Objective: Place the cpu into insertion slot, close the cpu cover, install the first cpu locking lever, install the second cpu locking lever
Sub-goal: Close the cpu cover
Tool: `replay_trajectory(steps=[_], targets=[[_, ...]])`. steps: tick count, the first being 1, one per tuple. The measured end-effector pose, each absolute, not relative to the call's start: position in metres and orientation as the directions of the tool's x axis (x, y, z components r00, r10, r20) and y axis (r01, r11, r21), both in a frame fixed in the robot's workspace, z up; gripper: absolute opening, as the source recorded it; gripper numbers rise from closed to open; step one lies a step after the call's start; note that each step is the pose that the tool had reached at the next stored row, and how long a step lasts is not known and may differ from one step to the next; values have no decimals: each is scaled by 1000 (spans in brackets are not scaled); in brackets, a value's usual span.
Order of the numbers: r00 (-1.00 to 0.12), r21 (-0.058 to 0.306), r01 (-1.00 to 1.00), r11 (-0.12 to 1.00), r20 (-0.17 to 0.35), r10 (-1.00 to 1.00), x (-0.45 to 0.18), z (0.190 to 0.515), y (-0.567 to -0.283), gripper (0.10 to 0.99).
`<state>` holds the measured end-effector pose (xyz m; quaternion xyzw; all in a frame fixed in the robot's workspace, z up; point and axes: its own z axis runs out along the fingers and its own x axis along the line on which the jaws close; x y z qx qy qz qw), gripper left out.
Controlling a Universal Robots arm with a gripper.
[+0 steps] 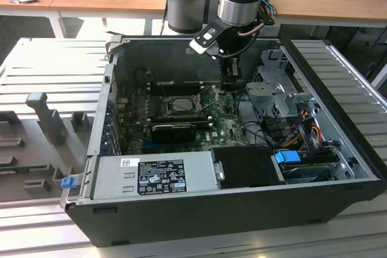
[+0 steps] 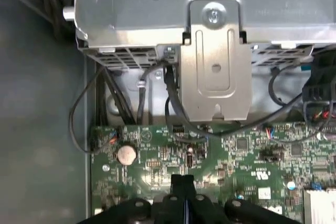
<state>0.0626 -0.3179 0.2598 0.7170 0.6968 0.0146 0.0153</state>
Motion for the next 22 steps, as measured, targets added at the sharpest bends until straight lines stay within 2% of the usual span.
replay_trajectory(steps=[10, 12, 13, 16, 22], targets=[[29, 40, 999, -29, 2, 1000, 67, 246, -318, 106], [29, 31, 999, -29, 2, 1000, 67, 246, -318, 106], [29, 12, 1000, -29, 3, 1000, 67, 245, -318, 106], [29, -14, 999, -29, 9, 1000, 67, 248, -318, 106], [29, -13, 1000, -29, 10, 1000, 53, 249, -318, 106]])
